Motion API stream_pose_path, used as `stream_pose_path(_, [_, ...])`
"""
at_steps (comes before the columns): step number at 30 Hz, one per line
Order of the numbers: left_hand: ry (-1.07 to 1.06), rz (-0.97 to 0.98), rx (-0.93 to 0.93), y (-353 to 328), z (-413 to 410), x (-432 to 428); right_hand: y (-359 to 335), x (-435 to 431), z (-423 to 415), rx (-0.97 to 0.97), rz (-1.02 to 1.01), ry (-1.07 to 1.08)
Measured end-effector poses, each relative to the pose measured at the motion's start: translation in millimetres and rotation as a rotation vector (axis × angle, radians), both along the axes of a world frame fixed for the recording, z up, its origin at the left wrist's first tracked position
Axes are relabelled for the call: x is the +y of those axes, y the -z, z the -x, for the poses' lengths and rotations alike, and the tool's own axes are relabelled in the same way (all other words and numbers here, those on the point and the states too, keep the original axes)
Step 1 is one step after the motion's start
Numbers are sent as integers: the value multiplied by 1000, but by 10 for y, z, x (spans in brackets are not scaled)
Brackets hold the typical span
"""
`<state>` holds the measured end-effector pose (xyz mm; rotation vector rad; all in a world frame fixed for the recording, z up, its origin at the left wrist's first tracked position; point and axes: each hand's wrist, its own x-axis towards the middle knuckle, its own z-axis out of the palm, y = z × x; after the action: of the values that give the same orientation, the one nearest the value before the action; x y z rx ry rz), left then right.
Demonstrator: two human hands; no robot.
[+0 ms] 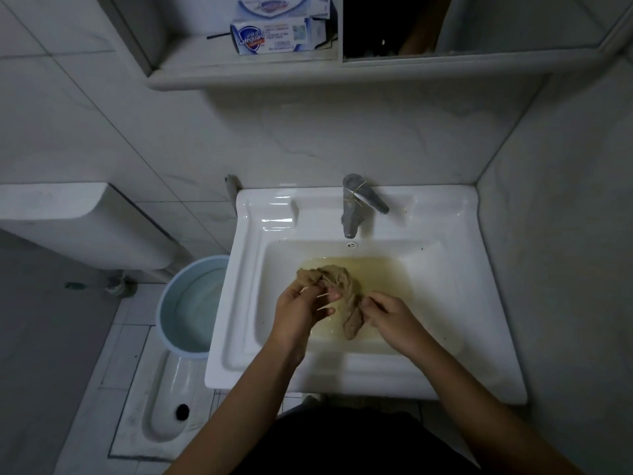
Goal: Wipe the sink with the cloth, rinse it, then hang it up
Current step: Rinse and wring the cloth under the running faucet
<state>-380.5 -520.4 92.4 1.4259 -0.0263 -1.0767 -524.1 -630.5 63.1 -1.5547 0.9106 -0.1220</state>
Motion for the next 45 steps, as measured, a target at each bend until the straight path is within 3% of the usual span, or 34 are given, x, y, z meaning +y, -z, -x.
stream_pose_path(5, [97, 11, -212, -172, -59, -9, -278, -5, -237, -214, 101, -1])
stream_pose_path(9, [98, 17, -259, -274, -154, -64, -432, -71, -456, -248, 219, 48])
stream_pose_path(16, [82, 49, -76, -356, -337, -87, -502, -96, -678, -156, 281, 175])
stream_pose_path(21, [93, 56, -350, -306, -390, -20, -556, -47, -782, -126, 218, 119])
stream_pose_path(28, [177, 41, -571, -206, -575, 36, -516, -19, -788, 49, 638, 83])
stream_pose_path(35, [236, 90, -495, -213, -808, 21, -601, 35, -795, -91, 688, 179])
stream_pose_path(39, [280, 147, -378, -377, -910, -83, -768, -4, -844, -155, 866, 247])
stream_pose_path(45, [258, 272, -311, -610, -1138, -221, -1116, -179, -809, -211, 809, 343])
